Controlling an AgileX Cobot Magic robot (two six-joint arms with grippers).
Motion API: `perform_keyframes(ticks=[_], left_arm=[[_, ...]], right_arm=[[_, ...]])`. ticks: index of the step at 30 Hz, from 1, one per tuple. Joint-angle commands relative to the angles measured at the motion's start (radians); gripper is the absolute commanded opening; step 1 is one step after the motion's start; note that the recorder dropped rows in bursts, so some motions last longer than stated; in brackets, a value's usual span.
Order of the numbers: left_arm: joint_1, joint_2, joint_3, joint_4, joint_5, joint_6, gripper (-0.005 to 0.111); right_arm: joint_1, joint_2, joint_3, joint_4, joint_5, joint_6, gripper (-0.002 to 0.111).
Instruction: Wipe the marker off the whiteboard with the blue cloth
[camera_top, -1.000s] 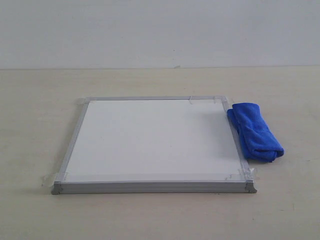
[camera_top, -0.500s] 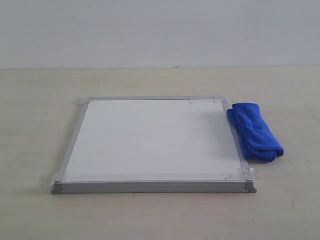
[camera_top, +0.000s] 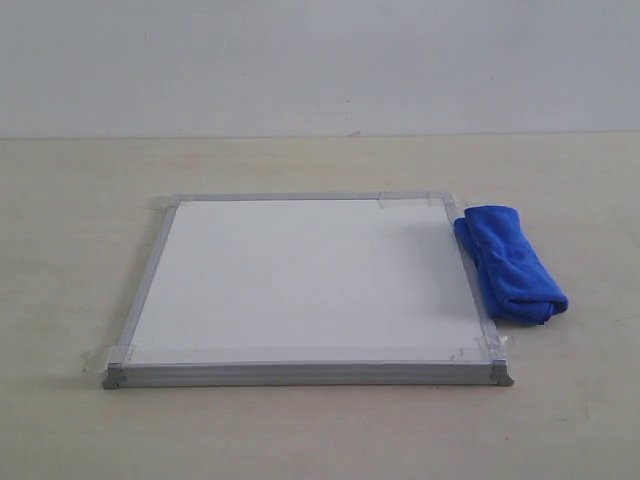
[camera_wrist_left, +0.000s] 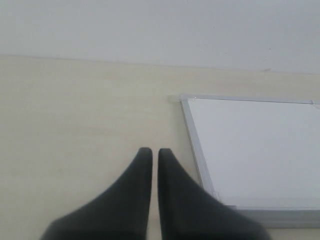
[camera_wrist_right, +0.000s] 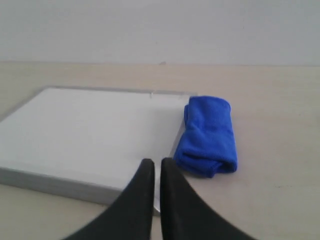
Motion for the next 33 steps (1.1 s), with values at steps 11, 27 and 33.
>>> perform_keyframes(ticks=[11, 27, 33], left_arm=[[0.0, -0.003, -0.003, -0.01, -0.001, 0.006, 0.004], [0.0, -0.003, -0.003, -0.01, -0.001, 0.006, 0.004], [0.0, -0.003, -0.003, -0.01, -0.001, 0.006, 0.004]], right_arm=[[0.002, -0.005, 0.005, -0.013, 0.061, 0.043, 0.001], [0.002, -0.005, 0.005, -0.013, 0.061, 0.043, 0.001], [0.002, -0.005, 0.005, -0.013, 0.061, 0.043, 0.001]])
